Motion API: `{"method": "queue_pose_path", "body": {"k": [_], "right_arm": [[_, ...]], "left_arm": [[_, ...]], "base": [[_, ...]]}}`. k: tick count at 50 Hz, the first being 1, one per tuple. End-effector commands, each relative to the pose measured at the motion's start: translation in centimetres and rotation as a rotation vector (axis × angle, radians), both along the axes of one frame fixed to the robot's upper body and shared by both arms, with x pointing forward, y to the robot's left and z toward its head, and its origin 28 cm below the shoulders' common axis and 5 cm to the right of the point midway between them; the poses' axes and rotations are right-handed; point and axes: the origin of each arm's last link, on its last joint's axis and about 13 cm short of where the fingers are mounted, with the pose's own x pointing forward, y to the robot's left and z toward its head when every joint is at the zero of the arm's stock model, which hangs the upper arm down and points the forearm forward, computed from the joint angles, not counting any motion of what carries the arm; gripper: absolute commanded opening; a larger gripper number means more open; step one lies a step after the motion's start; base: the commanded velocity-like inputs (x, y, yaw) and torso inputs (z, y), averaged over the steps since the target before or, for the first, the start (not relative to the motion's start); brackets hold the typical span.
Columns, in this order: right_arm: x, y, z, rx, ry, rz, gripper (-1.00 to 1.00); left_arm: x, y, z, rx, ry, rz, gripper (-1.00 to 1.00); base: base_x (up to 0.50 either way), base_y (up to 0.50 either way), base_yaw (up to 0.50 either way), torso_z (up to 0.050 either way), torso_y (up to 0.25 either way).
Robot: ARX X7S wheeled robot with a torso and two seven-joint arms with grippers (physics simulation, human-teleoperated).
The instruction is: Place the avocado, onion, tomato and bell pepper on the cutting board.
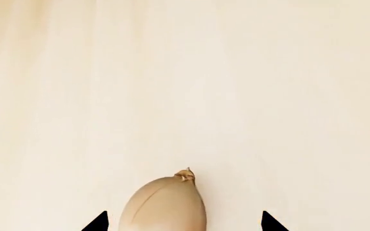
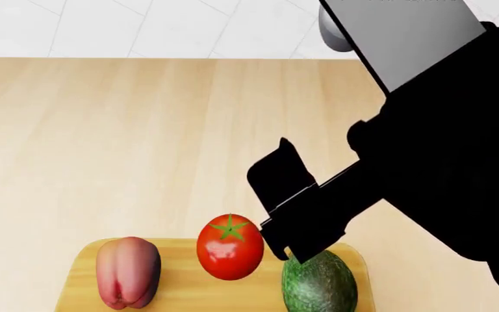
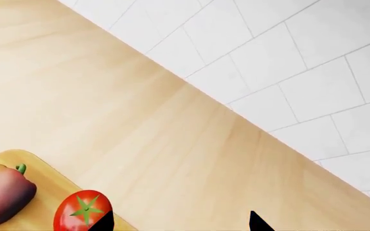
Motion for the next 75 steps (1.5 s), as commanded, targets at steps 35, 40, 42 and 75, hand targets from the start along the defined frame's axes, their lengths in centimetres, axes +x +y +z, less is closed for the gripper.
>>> {"method": "queue_pose_path", "body": {"k": [35,40,42,75], "right_arm": [[-0.1,0.0,-0.4,-0.001,0.007,-0.005,1.0],[-0.1,0.1,-0.4,-0.003,0.007,-0.006,1.0],[-0.1,0.1,-0.4,-0.004,0.008,-0.004,1.0],[-0.1,-1.5,0.2,0.035,-0.027,-0.073,1.0]], "left_arm": [[1.7,1.9,-6.3,-0.085,0.096,0.115,1.0],[1.8,2.0,-6.1,-0.078,0.081,0.125,-1.0],[1.9,2.0,-5.4,-0.075,0.06,0.122,-1.0],[1.4,-5.3,1.1,-0.053,-0.051,-0.312,-1.0]], "base": [[0.0,0.0,0.0,0.0,0.0],[0.0,0.0,0.0,0.0,0.0],[0.0,0.0,0.0,0.0,0.0],[0.0,0.0,0.0,0.0,0.0]]}}
